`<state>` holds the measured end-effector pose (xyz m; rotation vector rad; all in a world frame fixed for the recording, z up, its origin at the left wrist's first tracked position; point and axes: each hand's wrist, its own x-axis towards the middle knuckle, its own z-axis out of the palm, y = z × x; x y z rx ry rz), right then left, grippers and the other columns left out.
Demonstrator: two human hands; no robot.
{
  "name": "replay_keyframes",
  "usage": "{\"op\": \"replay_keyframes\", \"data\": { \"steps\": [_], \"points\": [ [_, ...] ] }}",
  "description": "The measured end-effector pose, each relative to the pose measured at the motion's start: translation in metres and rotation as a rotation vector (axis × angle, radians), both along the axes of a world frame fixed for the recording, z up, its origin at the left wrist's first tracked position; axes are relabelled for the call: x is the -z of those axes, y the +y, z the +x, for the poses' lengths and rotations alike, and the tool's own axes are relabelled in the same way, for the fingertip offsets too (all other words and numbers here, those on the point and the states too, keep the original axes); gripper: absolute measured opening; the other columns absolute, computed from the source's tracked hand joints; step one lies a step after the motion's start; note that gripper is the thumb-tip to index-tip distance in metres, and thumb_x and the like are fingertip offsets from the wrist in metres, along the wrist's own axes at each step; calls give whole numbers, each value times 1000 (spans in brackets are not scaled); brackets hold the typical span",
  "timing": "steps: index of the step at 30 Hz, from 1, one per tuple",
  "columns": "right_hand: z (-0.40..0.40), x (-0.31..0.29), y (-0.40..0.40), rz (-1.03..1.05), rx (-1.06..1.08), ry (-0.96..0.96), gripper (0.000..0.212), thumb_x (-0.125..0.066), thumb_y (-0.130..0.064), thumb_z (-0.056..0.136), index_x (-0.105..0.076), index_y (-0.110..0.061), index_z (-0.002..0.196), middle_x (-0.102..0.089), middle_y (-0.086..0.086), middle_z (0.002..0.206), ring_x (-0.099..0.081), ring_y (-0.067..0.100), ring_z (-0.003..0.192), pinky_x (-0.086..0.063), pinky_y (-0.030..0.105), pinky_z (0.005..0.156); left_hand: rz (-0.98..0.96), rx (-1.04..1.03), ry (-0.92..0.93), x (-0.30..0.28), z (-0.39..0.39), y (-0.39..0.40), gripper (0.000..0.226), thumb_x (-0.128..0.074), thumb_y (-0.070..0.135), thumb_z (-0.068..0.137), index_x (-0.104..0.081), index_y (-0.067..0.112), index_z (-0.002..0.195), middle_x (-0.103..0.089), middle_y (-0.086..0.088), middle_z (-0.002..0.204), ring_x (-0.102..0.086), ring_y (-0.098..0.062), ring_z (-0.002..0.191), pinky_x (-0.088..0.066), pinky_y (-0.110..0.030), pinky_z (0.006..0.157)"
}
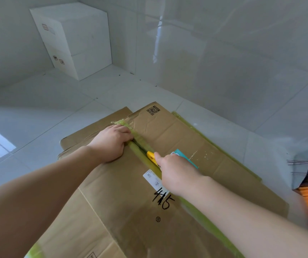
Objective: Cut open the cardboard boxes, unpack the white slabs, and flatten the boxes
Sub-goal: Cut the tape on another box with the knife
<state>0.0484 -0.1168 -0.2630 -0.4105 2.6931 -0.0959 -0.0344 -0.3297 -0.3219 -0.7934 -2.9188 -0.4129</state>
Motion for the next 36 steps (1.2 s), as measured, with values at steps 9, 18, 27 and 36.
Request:
{"op": "replay_keyframes", "data": {
  "steps": [9,18,27,36],
  "points": [
    [9,13,16,-34,13,33,68,-43,-3,94,-12,-20,153,-53,10,118,-55,27,102,-52,41,83,50,33,-46,2,6,14,44,-47,-3,77,-70,17,107,-62,0,112,-53,-23,105,-48,-34,81],
    [28,20,37,-25,6,48,65,-40,-7,94,-13,-18,153,-51,10,125,-50,27,113,-47,36,87,-53,31,-31,5,7,13,36,-46,12,84,-64,21,114,-57,3,116,-48,-20,109,-41,-30,86],
    [37,21,49,8,4,79,65,-40,-8,93,-15,-20,152,-49,9,131,-50,28,117,-49,39,90,-62,120,5,2,22,32,42,-36,22,76,-69,13,100,-62,-2,105,-52,-22,99,-44,-29,80],
    [47,20,57,1,7,70,65,-39,-8,94,-14,-22,153,-46,9,135,-52,28,113,-50,38,87,-104,118,-42,8,17,31,38,-35,24,81,-61,22,108,-55,1,108,-48,-20,99,-39,-28,78]
  ]
}}
